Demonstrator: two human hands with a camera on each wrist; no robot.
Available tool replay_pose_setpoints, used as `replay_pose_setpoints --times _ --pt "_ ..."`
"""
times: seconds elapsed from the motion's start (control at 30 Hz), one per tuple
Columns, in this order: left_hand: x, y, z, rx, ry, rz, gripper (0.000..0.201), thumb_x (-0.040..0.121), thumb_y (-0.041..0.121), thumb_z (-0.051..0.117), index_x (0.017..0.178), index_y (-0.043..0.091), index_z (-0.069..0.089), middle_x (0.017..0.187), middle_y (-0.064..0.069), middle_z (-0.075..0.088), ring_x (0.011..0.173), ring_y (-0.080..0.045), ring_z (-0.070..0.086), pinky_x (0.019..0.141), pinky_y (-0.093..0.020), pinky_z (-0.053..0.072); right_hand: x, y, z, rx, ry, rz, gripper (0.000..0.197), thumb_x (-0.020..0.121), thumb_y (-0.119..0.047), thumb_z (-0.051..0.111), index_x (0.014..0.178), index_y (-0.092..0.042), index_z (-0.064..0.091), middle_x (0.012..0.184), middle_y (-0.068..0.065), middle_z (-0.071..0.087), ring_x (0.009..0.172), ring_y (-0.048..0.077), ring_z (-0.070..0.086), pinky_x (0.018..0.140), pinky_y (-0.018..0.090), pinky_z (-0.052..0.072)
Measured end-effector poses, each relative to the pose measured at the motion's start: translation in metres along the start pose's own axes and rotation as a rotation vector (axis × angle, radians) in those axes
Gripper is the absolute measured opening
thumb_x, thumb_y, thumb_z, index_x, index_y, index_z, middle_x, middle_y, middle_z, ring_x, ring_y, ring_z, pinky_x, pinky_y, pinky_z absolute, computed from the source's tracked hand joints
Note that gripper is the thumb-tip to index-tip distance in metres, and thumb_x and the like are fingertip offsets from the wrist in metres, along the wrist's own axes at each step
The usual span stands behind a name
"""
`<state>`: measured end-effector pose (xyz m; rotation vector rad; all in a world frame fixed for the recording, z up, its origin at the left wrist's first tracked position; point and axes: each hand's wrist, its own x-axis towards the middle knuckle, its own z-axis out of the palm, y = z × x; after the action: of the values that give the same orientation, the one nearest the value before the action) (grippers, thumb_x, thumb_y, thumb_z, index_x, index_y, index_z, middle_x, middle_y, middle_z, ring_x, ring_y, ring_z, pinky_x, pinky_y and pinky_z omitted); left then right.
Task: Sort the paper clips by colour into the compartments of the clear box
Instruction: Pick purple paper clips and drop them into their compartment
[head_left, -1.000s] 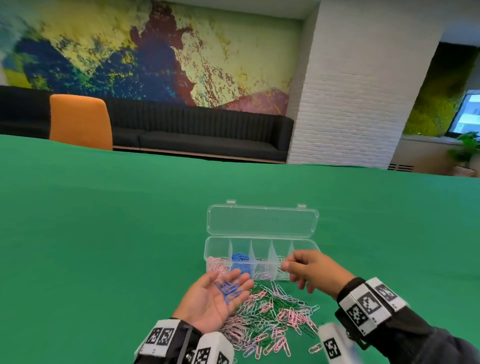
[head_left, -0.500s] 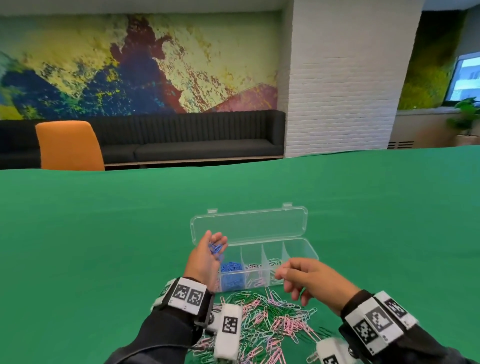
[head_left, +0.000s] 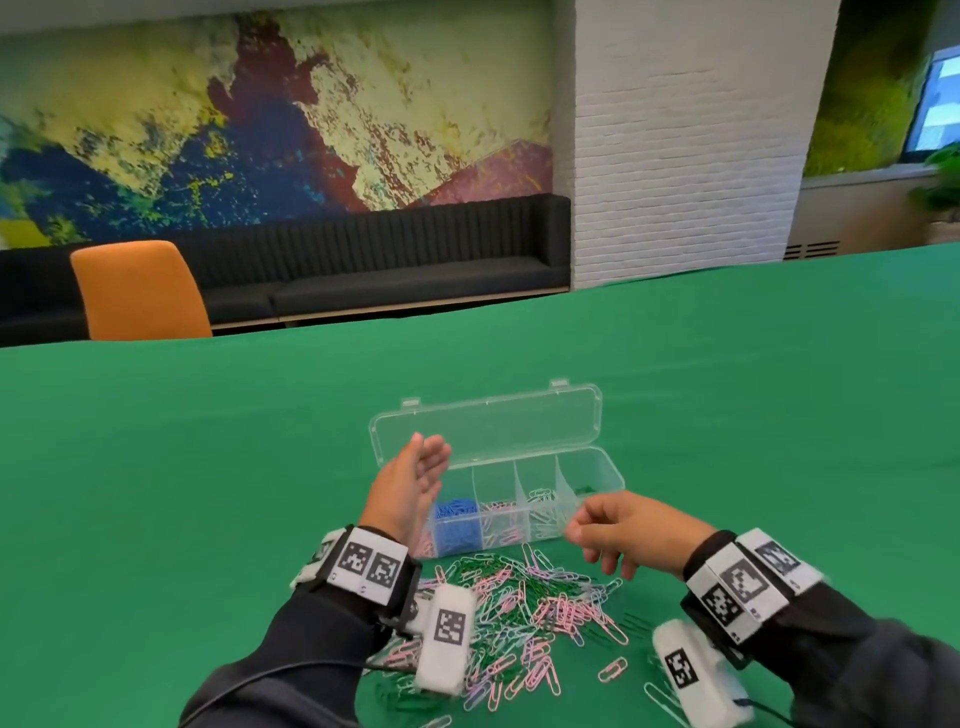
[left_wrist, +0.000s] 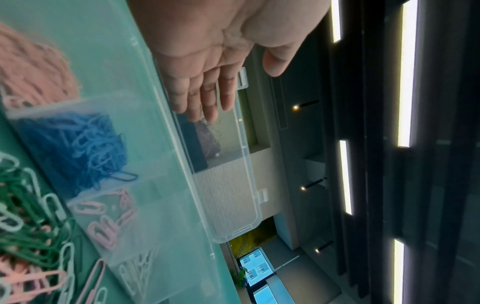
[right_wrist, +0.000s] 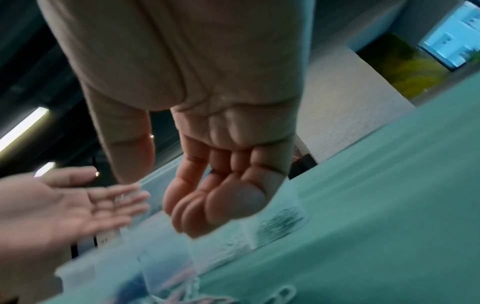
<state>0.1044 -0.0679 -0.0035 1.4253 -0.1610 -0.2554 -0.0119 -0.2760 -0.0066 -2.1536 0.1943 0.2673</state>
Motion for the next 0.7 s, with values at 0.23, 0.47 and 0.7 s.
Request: replay_pose_setpoints --times 0.23,0.47,0.7 --pt "-0.035 0.033 -0.030 0.365 -0.246 -0.017 0.022 0.100 0.014 0.037 0.102 0.010 0.059 0.101 -0.007 0.065 0.083 -0.019 0.062 0.073 -0.031 0.049 -0.014 -0.002 0.001 -0.560 -0.065 0.212 0.013 0.090 -0.018 0.059 0.101 -0.016 0.053 0.073 -0.008 0.047 0.057 0.005 0.047 0.043 0.012 0.040" --pt "-0.070 0.015 -0.088 0.951 -0.410 -0.075 0.008 0.094 0.011 0.051 0.095 0.013 0.059 0.087 0.001 0.065 0.072 -0.009 0.061 0.061 -0.020 0.048 -0.039 0.005 -0.001 -0.641 -0.055 0.303 0.010 0.089 -0.014 0.058 0.089 -0.016 0.048 0.074 -0.004 0.052 0.055 0.008 0.051 0.042 0.015 0.041" --pt "-0.133 -0.015 -0.075 1.087 -1.155 -0.259 0.024 0.092 0.010 0.055 0.082 0.032 0.056 0.070 0.014 0.061 0.057 0.004 0.060 0.059 -0.014 0.050 -0.058 0.016 0.024 -0.606 -0.212 0.389 0.013 0.086 -0.014 0.062 0.081 -0.014 0.050 0.060 0.000 0.054 0.041 0.012 0.053 0.040 0.021 0.045"
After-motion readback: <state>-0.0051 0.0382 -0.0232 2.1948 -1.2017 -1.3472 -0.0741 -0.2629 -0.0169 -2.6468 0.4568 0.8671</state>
